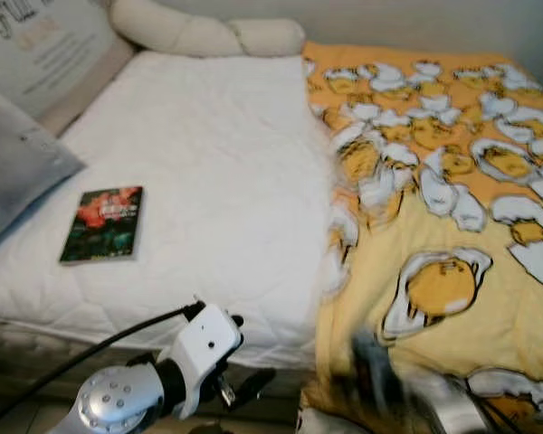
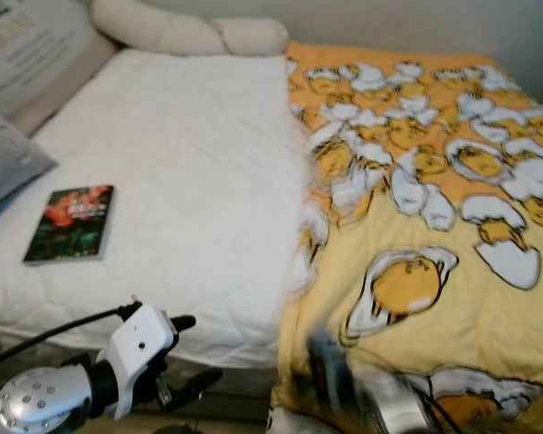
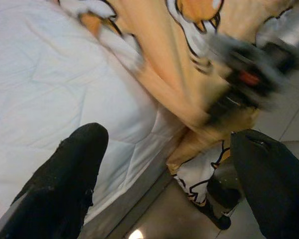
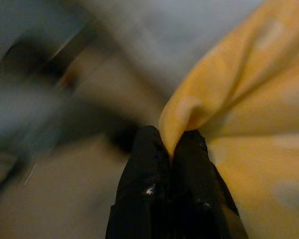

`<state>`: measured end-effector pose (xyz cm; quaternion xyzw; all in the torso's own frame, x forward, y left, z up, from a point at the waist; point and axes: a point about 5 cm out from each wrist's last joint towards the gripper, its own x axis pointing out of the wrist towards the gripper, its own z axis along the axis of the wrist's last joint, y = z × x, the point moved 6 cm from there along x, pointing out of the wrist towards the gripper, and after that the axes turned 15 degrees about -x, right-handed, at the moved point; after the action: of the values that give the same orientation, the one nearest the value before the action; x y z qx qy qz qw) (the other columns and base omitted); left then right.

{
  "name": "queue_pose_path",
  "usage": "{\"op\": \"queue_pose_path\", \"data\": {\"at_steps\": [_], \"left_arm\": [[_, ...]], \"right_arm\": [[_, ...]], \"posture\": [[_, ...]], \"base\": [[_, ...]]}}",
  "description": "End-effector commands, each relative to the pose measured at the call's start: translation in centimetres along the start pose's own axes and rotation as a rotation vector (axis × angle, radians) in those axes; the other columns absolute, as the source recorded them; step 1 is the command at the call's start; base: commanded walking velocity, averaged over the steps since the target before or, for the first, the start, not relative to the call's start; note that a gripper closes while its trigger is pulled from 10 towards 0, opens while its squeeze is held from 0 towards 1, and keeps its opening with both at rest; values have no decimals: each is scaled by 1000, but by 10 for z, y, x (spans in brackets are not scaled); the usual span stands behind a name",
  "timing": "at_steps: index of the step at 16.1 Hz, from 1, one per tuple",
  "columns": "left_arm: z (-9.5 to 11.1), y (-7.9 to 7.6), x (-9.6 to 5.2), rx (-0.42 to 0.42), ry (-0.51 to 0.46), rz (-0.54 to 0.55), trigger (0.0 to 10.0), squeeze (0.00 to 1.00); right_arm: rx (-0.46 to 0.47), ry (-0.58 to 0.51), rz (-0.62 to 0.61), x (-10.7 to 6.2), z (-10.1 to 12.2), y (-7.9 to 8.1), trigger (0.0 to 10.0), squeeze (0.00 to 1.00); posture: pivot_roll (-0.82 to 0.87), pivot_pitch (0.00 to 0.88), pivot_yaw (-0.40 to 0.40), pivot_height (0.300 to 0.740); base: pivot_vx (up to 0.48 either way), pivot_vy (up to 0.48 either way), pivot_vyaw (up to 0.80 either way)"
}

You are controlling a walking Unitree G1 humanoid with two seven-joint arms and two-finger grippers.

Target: Clean up the room

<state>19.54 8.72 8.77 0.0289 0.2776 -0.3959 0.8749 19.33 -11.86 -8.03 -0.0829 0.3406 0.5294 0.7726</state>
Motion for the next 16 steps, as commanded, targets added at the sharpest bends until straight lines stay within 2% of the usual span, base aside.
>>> {"op": "queue_pose_path", "data": {"at_steps": [1,3,5,6,7,8,9,10,14,16], "left_arm": [[1,-3,0,1,-1,-17,10000,200],[0,-4,0,2,4,-25,10000,200],[-1,-4,0,4,8,-29,10000,204],[-1,-4,0,5,10,-30,10000,200],[-2,-3,-1,9,12,-26,10000,196],[-2,-3,-1,11,12,-24,10000,196],[-2,-2,-1,13,12,-21,10000,200],[-1,-2,-1,13,10,-20,10000,204],[-7,-2,3,1,8,-16,10000,200],[-5,8,3,-19,-18,22,10000,200]], "right_arm": [[-57,27,131,2,0,20,0,0],[-30,47,175,-3,-13,37,0,0],[-38,41,190,-4,-12,47,0,0],[-51,38,174,-2,-10,46,0,0],[-61,39,130,0,-6,42,9882,0],[-41,16,116,1,0,41,10000,0],[-2,-39,94,2,13,37,10000,584],[1,-103,53,2,26,33,10000,1000],[8,-211,-47,-9,42,31,10000,1000],[-14,-271,-125,-21,55,24,10000,1000]], "posture": [[92,12,1,740],[92,12,3,740],[92,10,5,740],[94,11,5,740],[94,11,6,740],[93,11,6,740],[93,11,6,740],[90,14,6,740],[88,0,-11,740],[90,0,-21,740]], "base": [[0,0,0],[0,0,0],[0,0,0],[0,0,0],[0,0,0],[0,0,0],[0,0,0],[0,0,0],[0,0,0],[0,0,0]]}}
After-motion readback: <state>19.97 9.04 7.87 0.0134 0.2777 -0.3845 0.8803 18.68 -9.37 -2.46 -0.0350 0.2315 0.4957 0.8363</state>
